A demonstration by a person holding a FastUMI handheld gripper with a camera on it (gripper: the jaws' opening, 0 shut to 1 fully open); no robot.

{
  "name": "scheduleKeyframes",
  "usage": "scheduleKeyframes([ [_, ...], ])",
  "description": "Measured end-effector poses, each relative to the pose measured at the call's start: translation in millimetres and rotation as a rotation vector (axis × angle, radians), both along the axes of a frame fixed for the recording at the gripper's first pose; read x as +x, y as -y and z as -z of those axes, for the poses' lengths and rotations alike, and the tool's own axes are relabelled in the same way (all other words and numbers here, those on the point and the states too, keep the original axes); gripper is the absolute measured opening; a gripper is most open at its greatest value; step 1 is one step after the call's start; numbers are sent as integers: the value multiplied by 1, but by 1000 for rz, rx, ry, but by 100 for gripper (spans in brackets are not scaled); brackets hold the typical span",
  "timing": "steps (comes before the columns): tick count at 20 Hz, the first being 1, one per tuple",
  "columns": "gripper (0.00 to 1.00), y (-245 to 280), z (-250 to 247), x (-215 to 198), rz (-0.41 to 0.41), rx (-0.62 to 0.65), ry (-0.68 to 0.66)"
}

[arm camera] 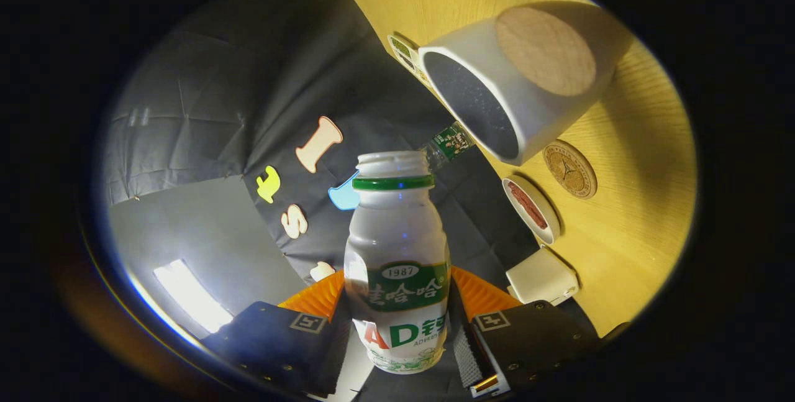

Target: Take the bottle from table, then pour the juice into the cup, finally place the bottle on the coaster

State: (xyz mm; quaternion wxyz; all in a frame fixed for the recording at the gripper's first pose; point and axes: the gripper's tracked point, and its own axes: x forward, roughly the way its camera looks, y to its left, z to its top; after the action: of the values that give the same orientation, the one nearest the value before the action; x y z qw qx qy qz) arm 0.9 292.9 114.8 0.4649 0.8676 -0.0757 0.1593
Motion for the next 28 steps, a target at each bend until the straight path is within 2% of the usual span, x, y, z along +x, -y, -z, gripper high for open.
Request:
scheduleKeyframes([
  [12,71,-6,13,1,-1,-58,-11],
  [18,71,-12,32,1,43,-413,-54],
  [25,71,-21,53,5,92,-708,-69],
  [28,71,-24,57,4,139,-833,-61],
])
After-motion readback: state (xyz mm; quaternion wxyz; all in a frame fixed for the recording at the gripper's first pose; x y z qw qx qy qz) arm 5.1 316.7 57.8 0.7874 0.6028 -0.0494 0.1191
